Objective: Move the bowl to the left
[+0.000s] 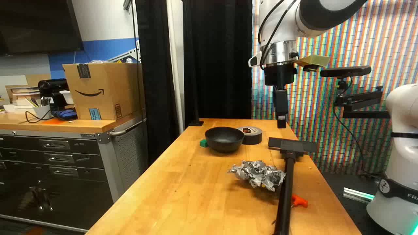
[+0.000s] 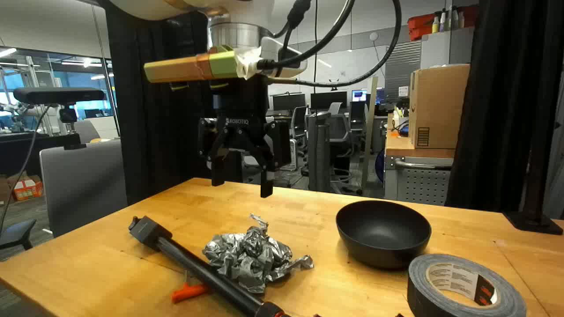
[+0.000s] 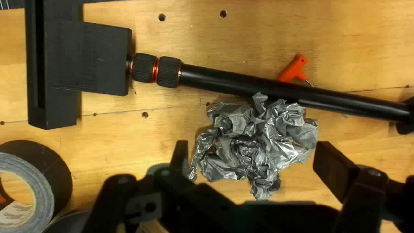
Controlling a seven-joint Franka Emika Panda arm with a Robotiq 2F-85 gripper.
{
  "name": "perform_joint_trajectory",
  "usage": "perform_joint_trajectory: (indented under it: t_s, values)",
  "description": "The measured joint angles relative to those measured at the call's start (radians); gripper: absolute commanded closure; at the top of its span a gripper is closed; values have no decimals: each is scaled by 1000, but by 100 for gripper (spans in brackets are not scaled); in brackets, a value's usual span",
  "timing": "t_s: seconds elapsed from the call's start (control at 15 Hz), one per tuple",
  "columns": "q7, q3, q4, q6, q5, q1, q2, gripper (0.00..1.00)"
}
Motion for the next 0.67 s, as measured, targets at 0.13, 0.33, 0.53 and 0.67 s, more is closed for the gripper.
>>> perform_joint_trajectory:
  t_s: [0.13,0.33,0.53,0.67]
  values:
    - [0,0,1,0,0,0,0,0]
    - [-1,-2,1,1,0,0,4,0]
    - [-25,-19,7,14,0,-7,9,0]
    - [-37,-40,19,35,-2,-18,18,0]
